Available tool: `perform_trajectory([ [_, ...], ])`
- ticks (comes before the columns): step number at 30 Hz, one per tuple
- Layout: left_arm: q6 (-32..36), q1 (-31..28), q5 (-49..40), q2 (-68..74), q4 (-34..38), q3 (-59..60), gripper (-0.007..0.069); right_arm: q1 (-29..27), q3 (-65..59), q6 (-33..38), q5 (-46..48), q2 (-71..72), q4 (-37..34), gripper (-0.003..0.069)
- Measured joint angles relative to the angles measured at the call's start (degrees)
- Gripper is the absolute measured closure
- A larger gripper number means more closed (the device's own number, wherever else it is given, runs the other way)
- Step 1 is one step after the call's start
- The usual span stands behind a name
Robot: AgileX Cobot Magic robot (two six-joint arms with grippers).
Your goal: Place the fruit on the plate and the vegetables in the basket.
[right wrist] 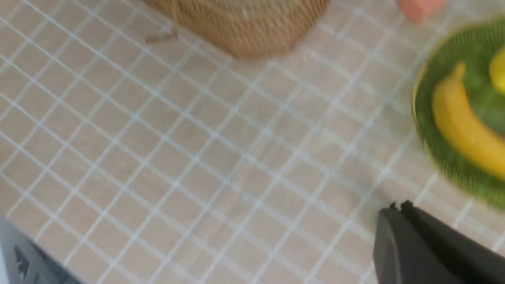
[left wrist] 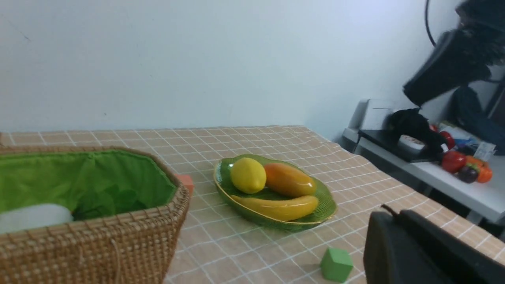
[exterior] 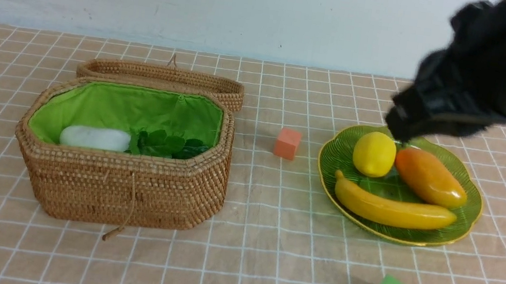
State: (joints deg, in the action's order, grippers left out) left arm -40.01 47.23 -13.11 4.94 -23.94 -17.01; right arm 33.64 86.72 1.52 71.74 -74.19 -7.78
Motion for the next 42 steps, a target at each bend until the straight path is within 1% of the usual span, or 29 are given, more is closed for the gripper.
perform_trajectory([
  [2,-1.11,0.00,0.54,-0.70,0.01,2.02,0.0621,0.00,-7.74,-3.45,0.07,5.65,0.39,0.0659],
  [6,-1.62,0.00,0.59,-0.69,0.01,3.96,0.0619,0.00,-17.28,-7.41,-0.45,12.08,0.41,0.0657],
  [8,-1.76,0.00,-0.46,-0.69,0.01,4.62,0.0617,0.00,-24.56,-10.94,-1.51,18.31,0.59,0.0655],
  [12,-1.76,0.00,-2.21,-0.69,0.01,4.68,0.0612,0.00,-29.87,-12.11,-1.57,23.40,0.59,0.0653],
  [24,-1.76,0.00,-5.17,-0.69,0.05,4.68,0.0606,-0.33,-31.63,-12.19,-0.01,29.00,0.59,0.0646],
  [25,-1.76,0.00,-5.22,-0.69,0.05,4.68,0.0605,-1.35,-31.63,-11.90,-0.06,29.51,0.59,0.0646],
  [27,-1.76,0.00,-5.33,-0.69,0.05,4.68,0.0603,-5.60,-32.26,-10.51,-1.55,31.33,0.59,0.0655],
  [29,-1.76,0.00,-5.33,-0.69,0.08,4.68,0.0600,-11.19,-35.47,-7.74,-6.67,34.80,0.29,0.0673],
  [30,-1.76,0.00,-5.33,-0.69,0.12,4.68,0.0600,-12.56,-36.49,-6.49,-8.04,36.27,0.00,0.0675],
  [31,-1.76,0.00,-5.37,-0.69,0.12,4.68,0.0597,-18.63,-42.74,-1.87,-15.25,41.70,-1.81,0.0677],
  [32,-1.76,0.00,-5.37,-0.69,0.14,4.68,0.0596,-21.89,-46.25,-0.22,-18.92,44.49,-2.36,0.0677],
  [34,-1.76,0.00,-5.37,-0.69,0.19,4.68,0.0595,-26.04,-53.07,4.07,-26.91,49.79,-3.38,0.0677],
  [35,-1.76,0.00,-5.37,-0.69,0.19,4.68,0.0595,-26.59,-55.16,5.02,-27.93,51.28,-3.55,0.0677],
  [37,-1.76,0.00,-5.40,-0.69,0.19,4.68,0.0592,-32.02,-69.56,9.59,-40.11,60.96,-5.47,0.0677],
  [39,-1.76,0.00,-5.55,-0.69,0.19,4.68,0.0589,-33.75,-78.23,10.81,-45.62,68.78,-5.89,0.0677],
  [42,-1.76,0.00,-5.59,-0.69,0.19,4.68,0.0586,-34.25,-86.33,10.96,-48.98,73.81,-6.06,0.0677],
])
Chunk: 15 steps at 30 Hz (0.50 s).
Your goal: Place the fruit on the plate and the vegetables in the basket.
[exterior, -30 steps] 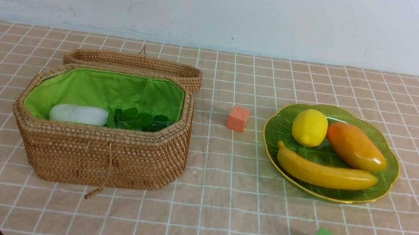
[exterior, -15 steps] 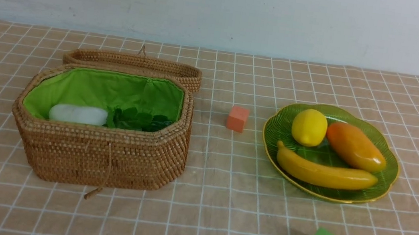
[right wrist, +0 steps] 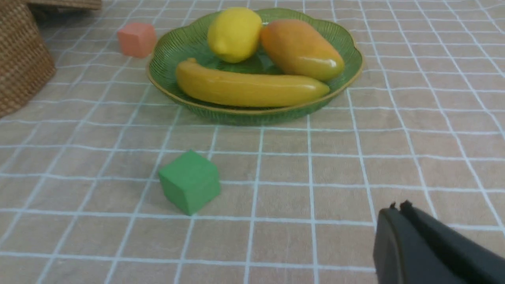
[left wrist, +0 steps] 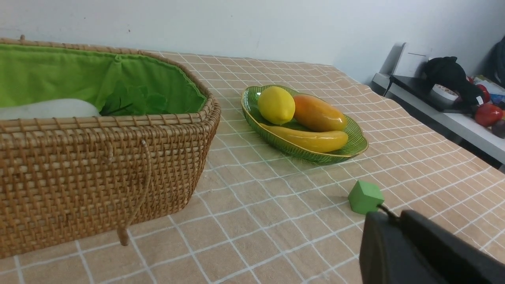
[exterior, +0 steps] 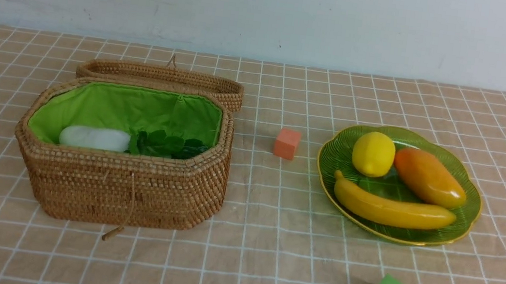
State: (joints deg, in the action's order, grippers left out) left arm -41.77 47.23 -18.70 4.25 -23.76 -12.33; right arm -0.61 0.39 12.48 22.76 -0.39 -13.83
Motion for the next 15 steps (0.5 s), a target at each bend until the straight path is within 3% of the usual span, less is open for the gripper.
perform_trajectory([
  [15,0.00,0.00,-1.11,0.00,0.02,0.00,0.0577,-0.43,-1.22,-0.45,0.16,0.95,0.36,0.0676],
])
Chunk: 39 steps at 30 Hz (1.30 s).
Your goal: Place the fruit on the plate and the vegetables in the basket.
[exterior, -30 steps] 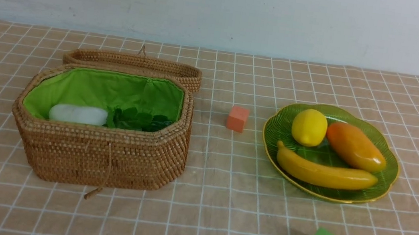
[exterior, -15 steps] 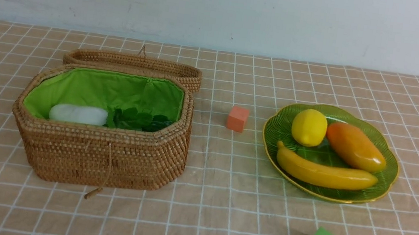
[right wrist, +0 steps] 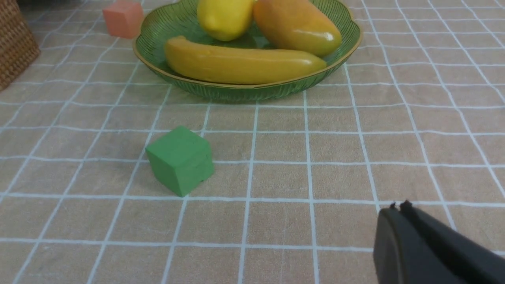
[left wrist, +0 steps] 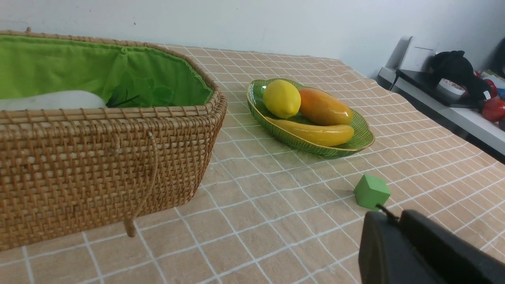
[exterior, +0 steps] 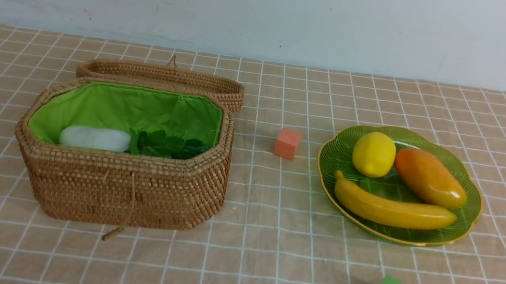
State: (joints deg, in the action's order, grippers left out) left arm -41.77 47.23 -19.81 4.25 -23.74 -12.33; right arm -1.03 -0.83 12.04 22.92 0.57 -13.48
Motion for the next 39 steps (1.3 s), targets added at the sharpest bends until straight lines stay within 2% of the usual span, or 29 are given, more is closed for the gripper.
perform_trajectory([
  [16,1.22,-0.74,0.06,-0.18,-0.45,1.18,0.0556,0.00,-0.05,0.00,-0.15,0.00,0.00,0.0673],
  [17,2.85,-3.59,0.20,-1.14,0.57,2.07,0.0556,0.00,-0.05,-0.02,-0.15,0.00,0.00,0.0673],
  [18,3.05,-3.59,0.29,-1.30,0.84,2.18,0.0556,0.00,-0.05,-0.08,-0.15,0.00,0.00,0.0673],
  [19,5.62,-8.92,1.24,-3.13,4.31,3.11,0.0559,0.00,-0.05,-0.07,-0.15,0.00,0.00,0.0673],
  [20,6.06,-9.65,1.47,-3.13,4.89,3.46,0.0561,0.00,-0.05,-0.07,-0.15,0.00,0.00,0.0673],
  [21,8.50,-13.59,2.81,-4.08,8.03,4.54,0.0571,0.00,-0.05,-0.07,-0.15,0.00,0.00,0.0673],
  [22,14.51,-20.33,6.59,-4.70,14.95,6.93,0.0597,0.00,-0.05,-0.09,-0.15,0.00,0.00,0.0673],
  [25,24.74,-31.01,13.11,-4.77,25.19,11.93,0.0638,0.00,-0.05,-0.09,-0.15,0.00,0.00,0.0673],
  [26,28.27,-33.97,13.31,-4.77,27.82,13.15,0.0638,0.00,-0.05,-0.14,-0.15,0.00,0.00,0.0673],
  [27,28.75,-34.50,13.21,-4.77,28.22,13.15,0.0638,0.00,-0.05,-0.14,-0.15,0.00,0.00,0.0673],
  [28,31.93,-38.38,10.66,-4.77,30.24,13.61,0.0638,0.00,-0.05,-0.14,-0.15,0.05,0.00,0.0672],
  [34,34.26,-41.16,-1.95,-4.77,29.98,14.16,0.0638,-0.06,-0.05,-0.14,-0.15,0.05,0.00,0.0666],
  [39,29.25,-41.23,-2.00,-4.77,29.26,14.16,0.0638,-0.06,-0.05,-0.14,-0.15,0.05,0.07,0.0666],
])
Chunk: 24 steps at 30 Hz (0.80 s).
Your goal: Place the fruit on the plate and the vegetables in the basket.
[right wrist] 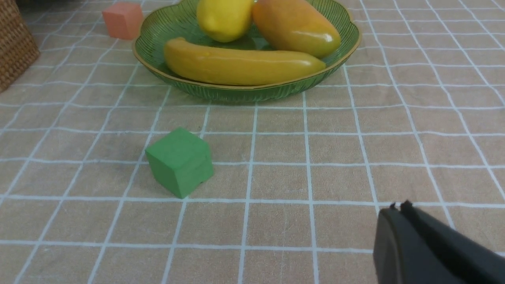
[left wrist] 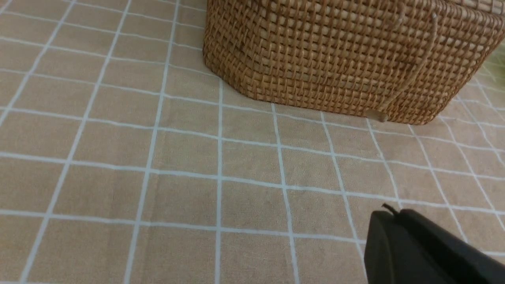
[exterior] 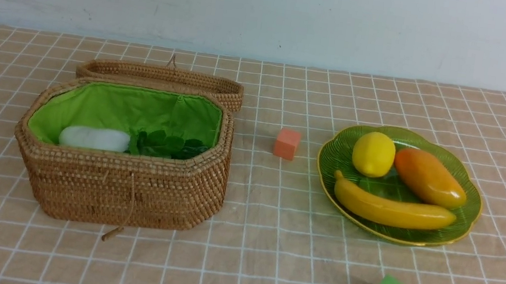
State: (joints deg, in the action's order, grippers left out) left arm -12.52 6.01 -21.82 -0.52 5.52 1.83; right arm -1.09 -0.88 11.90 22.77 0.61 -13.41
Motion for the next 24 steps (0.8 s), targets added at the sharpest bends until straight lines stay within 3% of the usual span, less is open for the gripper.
perform_trajectory([
  [24,-2.29,0.00,0.30,0.00,-3.20,0.00,0.0638,0.00,0.00,0.00,0.00,0.00,0.00,0.0653],
])
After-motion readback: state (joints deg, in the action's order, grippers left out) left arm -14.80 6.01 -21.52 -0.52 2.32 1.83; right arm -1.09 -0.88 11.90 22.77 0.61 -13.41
